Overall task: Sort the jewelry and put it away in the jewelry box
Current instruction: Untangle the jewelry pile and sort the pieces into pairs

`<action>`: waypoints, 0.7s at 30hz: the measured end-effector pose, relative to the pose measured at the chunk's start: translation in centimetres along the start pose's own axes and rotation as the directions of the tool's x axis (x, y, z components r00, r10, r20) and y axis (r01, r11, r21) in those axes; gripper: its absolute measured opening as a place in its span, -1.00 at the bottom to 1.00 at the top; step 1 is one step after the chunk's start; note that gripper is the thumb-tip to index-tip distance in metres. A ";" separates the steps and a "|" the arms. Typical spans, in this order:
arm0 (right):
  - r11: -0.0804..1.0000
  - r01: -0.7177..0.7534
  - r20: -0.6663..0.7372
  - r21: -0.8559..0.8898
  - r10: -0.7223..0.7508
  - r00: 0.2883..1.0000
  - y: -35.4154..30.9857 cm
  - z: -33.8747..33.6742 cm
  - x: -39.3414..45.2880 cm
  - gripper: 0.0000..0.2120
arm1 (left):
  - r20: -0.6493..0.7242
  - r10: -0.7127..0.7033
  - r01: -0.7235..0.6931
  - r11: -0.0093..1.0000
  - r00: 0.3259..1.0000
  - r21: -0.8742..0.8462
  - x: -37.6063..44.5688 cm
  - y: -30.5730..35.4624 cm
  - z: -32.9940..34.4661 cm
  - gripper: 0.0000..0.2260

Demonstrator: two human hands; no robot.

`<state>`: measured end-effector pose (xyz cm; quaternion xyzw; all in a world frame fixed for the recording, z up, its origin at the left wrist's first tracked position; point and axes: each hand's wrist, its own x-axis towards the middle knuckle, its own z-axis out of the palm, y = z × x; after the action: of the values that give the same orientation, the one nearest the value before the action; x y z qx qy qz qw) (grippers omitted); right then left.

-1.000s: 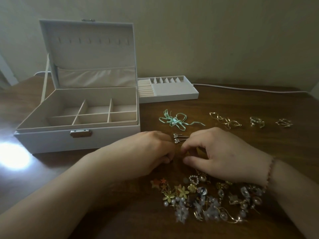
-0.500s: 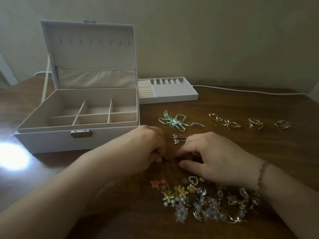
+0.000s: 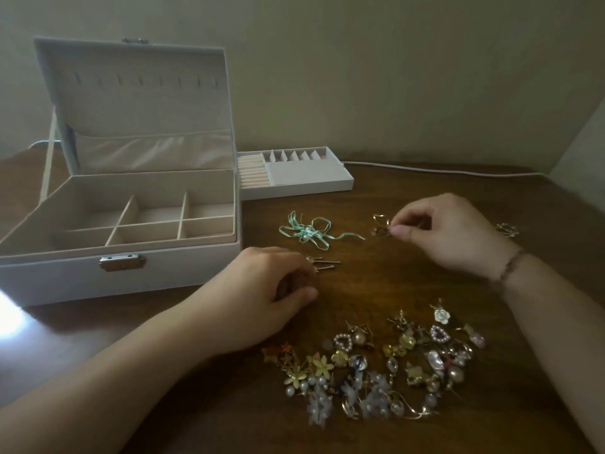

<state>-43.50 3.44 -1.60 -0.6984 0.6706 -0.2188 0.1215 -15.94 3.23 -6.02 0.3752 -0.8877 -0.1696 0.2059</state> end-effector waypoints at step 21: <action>0.980 0.195 0.207 -0.036 -0.183 0.961 -2.0 1.1 -1.2 -0.96 | 0.070 0.167 -0.149 0.966 0.984 -0.210 0.0 -0.6 -0.3 -0.85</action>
<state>-41.17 4.67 -1.82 -0.7810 0.5908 -0.1380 0.1482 -15.43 2.75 -6.03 0.2725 -0.9008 -0.2590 0.2175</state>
